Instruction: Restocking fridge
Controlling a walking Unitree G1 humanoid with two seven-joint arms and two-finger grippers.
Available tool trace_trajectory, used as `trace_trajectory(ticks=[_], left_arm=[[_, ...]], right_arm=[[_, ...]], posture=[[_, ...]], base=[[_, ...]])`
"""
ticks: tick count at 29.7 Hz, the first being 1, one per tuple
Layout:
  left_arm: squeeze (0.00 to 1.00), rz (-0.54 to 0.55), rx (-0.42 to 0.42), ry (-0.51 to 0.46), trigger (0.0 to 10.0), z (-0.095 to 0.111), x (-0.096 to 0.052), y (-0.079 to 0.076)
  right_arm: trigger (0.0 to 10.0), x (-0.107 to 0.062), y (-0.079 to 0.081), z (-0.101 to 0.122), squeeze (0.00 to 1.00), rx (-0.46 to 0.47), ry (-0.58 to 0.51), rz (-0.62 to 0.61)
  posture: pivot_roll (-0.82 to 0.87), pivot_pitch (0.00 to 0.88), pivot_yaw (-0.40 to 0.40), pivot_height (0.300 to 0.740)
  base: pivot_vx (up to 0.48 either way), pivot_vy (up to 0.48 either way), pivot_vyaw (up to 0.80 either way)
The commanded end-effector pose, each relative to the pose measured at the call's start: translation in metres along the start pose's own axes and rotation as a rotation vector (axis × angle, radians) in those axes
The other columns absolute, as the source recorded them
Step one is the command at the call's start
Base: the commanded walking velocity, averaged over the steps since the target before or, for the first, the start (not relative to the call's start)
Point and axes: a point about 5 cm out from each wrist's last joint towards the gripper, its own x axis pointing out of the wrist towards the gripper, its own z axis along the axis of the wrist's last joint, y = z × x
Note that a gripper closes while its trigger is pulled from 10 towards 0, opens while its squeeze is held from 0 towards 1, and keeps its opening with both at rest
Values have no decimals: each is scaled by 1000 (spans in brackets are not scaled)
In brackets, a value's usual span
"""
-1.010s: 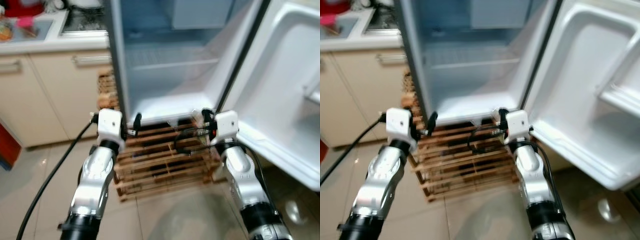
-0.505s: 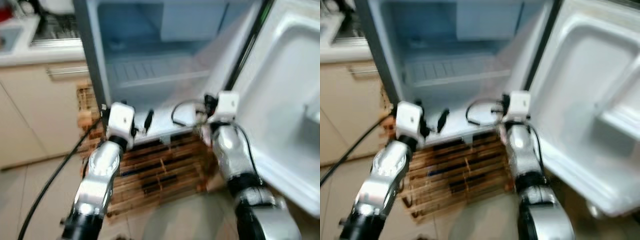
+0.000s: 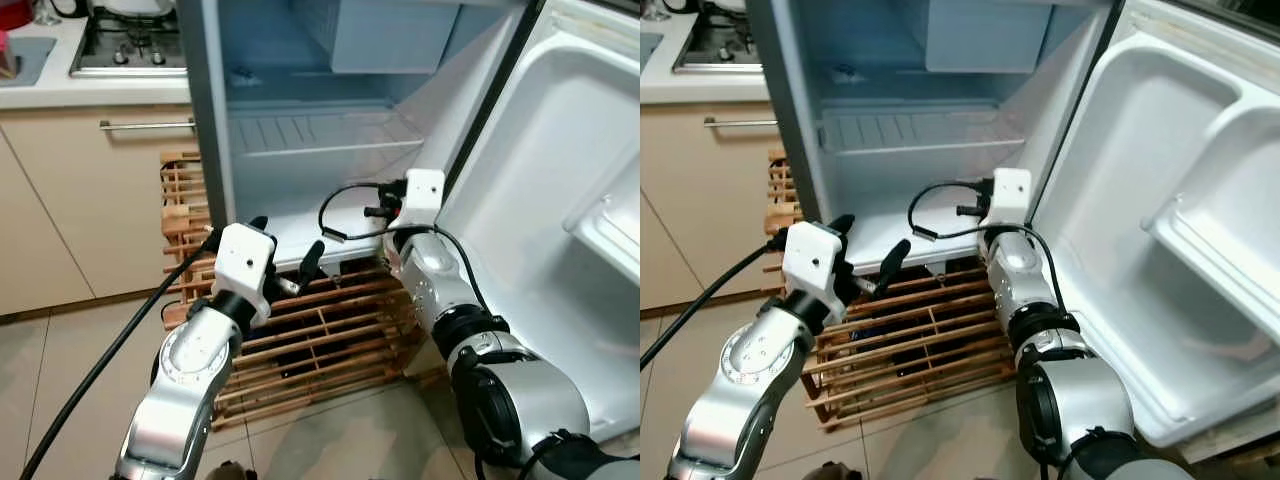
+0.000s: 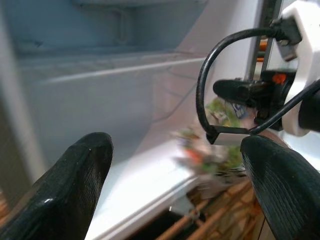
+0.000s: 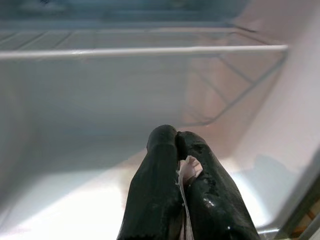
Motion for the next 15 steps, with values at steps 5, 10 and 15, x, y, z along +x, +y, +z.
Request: trace_trajectory(ticks=[5,10,15], left_arm=[[0,-6,22,20,10000,0,-6,-7],[0,17,6,21,10000,0,-4,-5],[0,14,4,13,10000,2,1,-3]], right_arm=[[0,7,20,14,239,-90,-39,114],[0,5,15,13,239,-154,-53,113],[0,-2,-7,10,243,-271,-79,83]], posture=[[80,0,-153,740],[80,0,-153,740],[50,0,-138,740]], base=[[0,0,0],[0,0,0],[0,0,0]])
